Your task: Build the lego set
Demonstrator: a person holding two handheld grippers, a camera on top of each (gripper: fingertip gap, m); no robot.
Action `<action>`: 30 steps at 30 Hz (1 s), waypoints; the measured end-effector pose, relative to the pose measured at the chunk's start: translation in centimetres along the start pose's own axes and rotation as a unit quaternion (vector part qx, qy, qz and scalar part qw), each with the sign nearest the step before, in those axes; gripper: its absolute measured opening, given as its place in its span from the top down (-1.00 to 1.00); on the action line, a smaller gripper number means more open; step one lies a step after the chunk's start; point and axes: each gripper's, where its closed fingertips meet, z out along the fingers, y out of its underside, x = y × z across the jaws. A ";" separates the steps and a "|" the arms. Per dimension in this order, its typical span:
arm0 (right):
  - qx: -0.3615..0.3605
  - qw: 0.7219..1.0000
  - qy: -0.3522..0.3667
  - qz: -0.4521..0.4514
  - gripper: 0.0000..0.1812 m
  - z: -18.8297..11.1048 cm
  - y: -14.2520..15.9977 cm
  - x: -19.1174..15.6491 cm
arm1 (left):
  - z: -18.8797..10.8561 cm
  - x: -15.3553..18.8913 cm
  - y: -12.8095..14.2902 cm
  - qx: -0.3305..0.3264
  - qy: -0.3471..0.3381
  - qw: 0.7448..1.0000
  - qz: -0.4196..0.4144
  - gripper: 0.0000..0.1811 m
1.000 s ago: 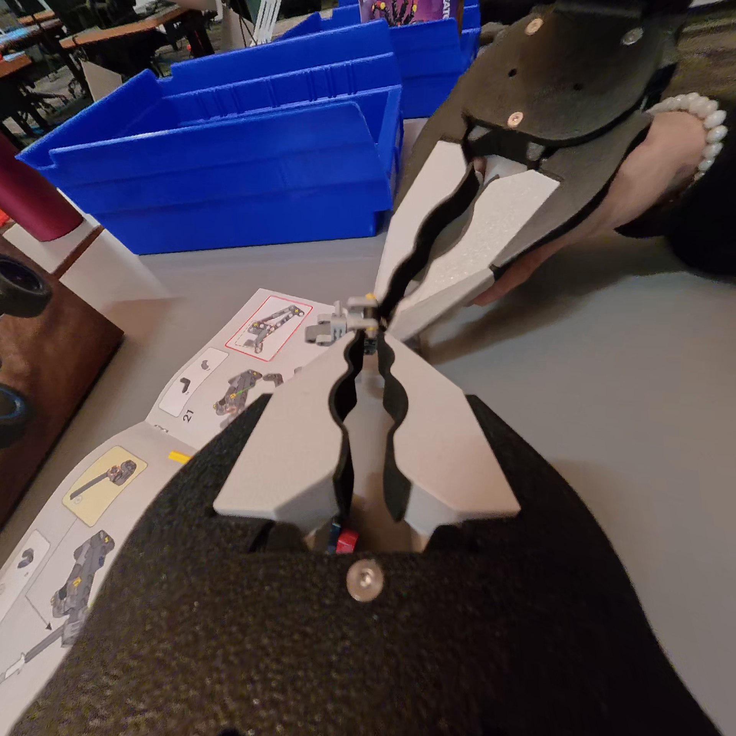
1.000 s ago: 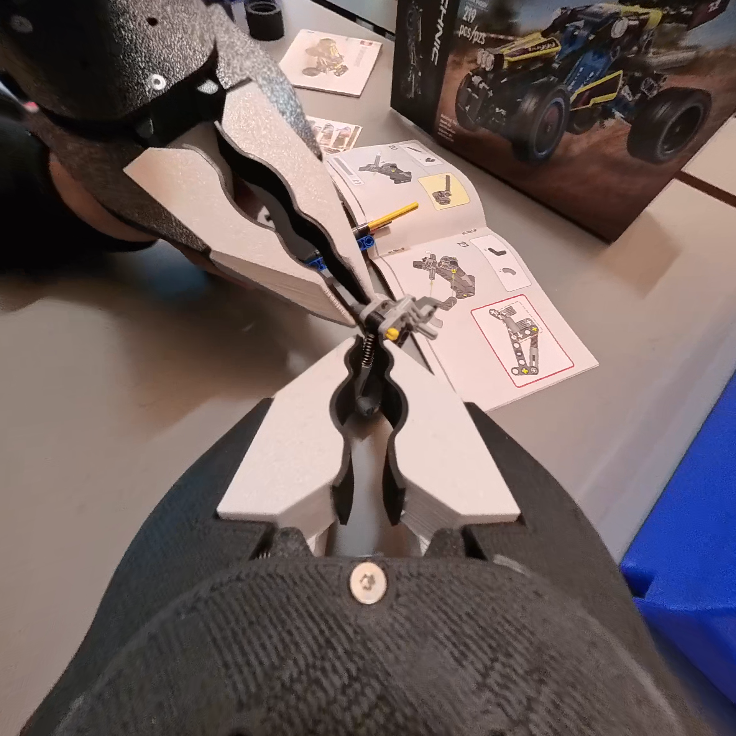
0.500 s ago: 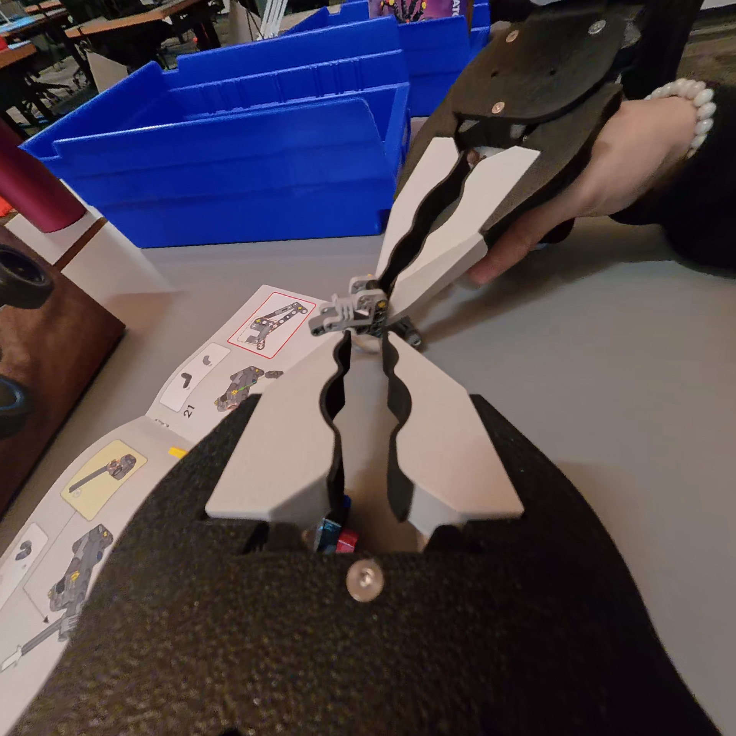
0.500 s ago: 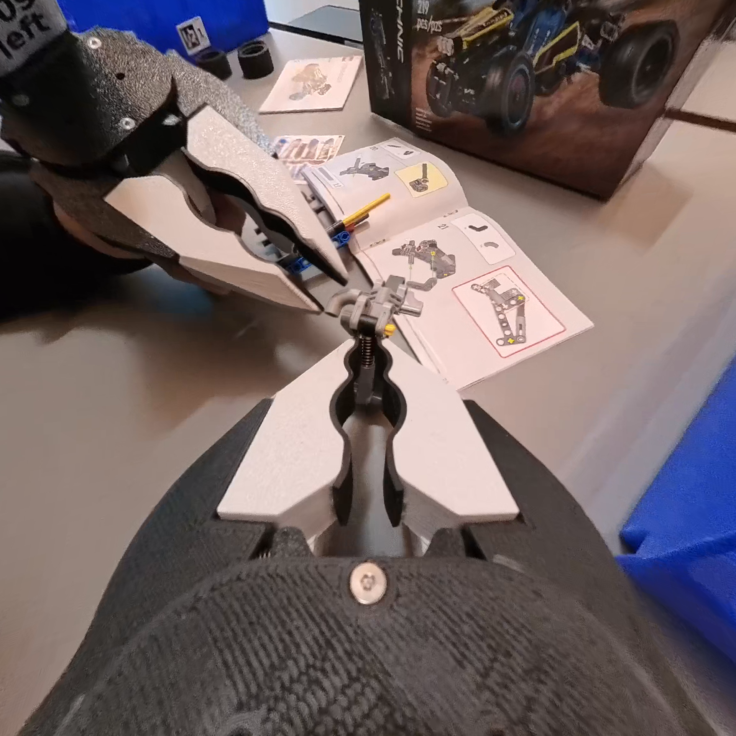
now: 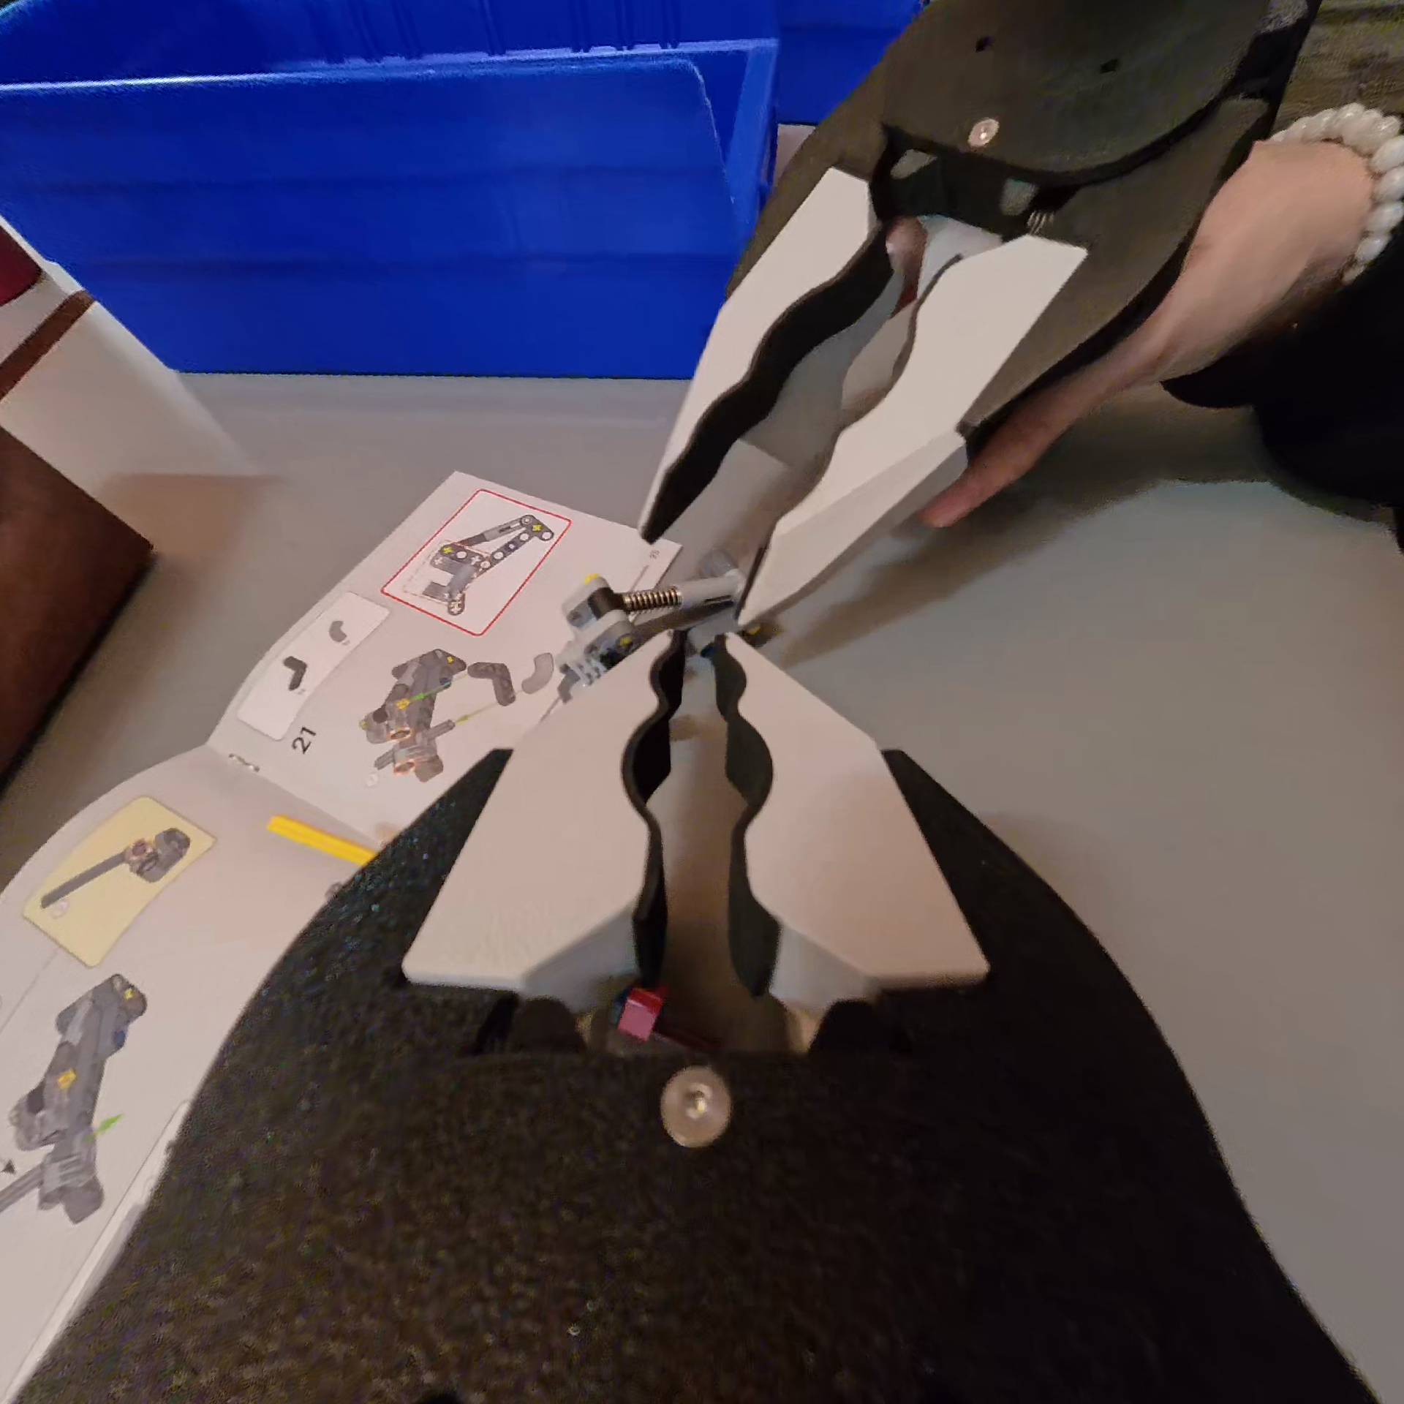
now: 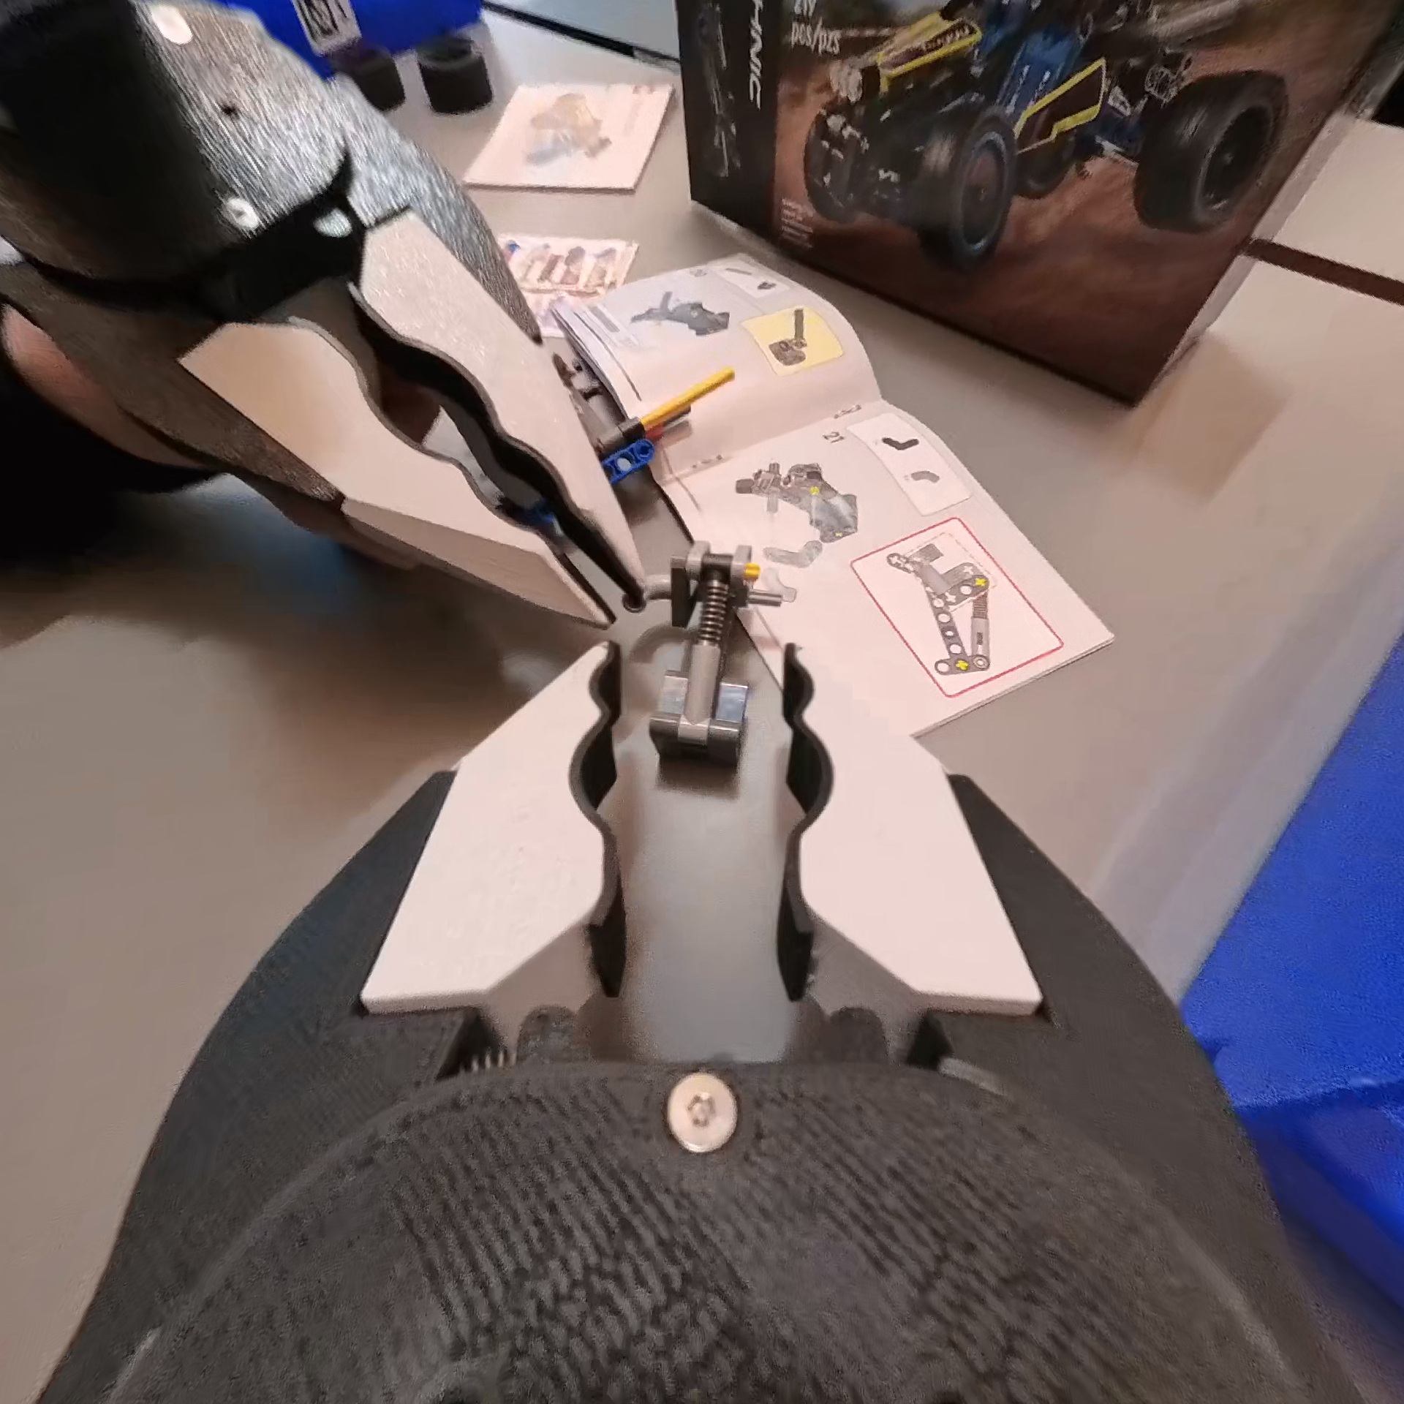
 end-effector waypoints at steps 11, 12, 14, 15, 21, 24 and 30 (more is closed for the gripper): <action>-0.063 0.997 0.019 -0.037 0.94 -0.1 1.8 0.4 | -2.1 -3.1 1.1 -0.038 -0.016 0.997 -0.061 0.90; -0.069 0.997 0.010 -0.030 0.94 -0.5 2.0 0.3 | -1.9 -2.7 1.2 -0.040 -0.006 0.997 -0.067 0.89; -0.079 0.997 -0.007 -0.008 0.94 -1.4 2.5 0.3 | -1.3 -1.8 1.4 -0.046 0.014 0.996 -0.070 0.88; -0.085 0.996 -0.020 -0.004 0.94 -1.9 2.8 0.1 | -1.0 -1.4 1.4 -0.047 0.021 0.996 -0.069 0.88; -0.104 0.994 -0.008 -0.043 0.58 -3.5 3.0 0.4 | -0.1 -0.1 1.7 -0.051 0.038 0.996 -0.055 0.89; -0.039 0.998 0.001 -0.052 0.56 -2.8 0.7 0.1 | 0.0 0.3 1.6 -0.049 0.045 0.997 -0.045 0.91; -0.049 0.997 -0.008 -0.061 0.73 -1.7 1.3 0.0 | 0.1 0.5 1.8 -0.050 0.058 0.996 -0.051 0.93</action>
